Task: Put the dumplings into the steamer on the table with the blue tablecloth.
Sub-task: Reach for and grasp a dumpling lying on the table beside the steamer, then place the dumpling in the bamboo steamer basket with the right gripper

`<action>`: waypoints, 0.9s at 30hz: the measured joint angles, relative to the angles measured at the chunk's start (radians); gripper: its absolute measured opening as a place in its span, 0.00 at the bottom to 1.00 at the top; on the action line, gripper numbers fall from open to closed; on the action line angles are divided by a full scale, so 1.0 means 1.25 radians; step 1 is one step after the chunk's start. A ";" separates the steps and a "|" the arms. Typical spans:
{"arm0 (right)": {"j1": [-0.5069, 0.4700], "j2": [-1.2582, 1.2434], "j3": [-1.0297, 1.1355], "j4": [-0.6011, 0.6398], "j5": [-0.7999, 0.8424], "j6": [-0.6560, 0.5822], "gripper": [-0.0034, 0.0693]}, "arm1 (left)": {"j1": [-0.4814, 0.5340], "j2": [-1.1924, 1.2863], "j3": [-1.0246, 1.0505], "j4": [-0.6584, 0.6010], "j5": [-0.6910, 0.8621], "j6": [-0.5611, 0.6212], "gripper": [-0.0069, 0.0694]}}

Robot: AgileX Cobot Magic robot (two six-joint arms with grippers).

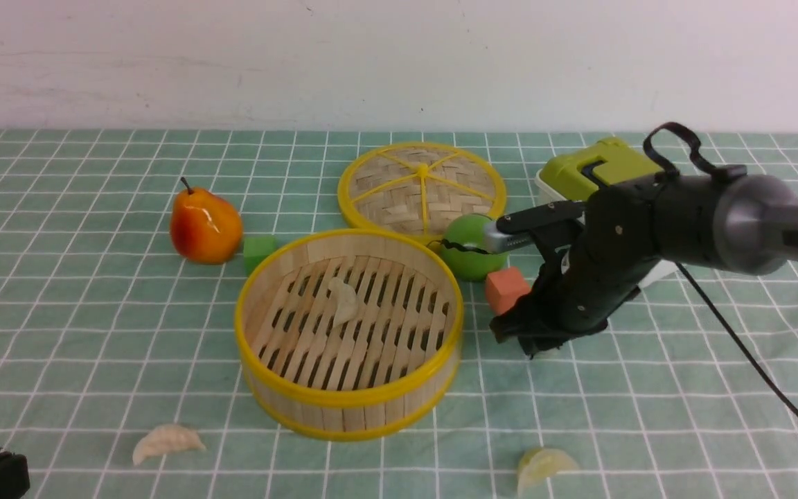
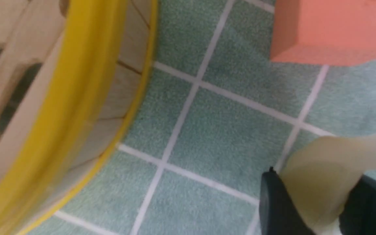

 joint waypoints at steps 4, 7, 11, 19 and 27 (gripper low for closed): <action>0.000 -0.070 0.000 -0.004 0.013 -0.010 0.39 | 0.000 0.000 0.000 0.001 -0.003 0.000 0.07; 0.000 -0.136 0.000 0.008 0.014 -0.015 0.39 | 0.000 0.000 0.000 0.001 -0.005 0.000 0.07; 0.035 -0.188 -0.008 0.095 -0.021 -0.042 0.39 | 0.000 0.000 0.000 0.001 -0.006 0.000 0.07; 0.121 -0.042 -0.117 0.243 -0.060 -0.125 0.39 | 0.000 0.000 0.002 -0.008 -0.011 -0.001 0.07; 0.121 0.134 -0.250 0.307 -0.036 -0.126 0.39 | 0.000 0.000 0.002 -0.015 -0.011 -0.001 0.07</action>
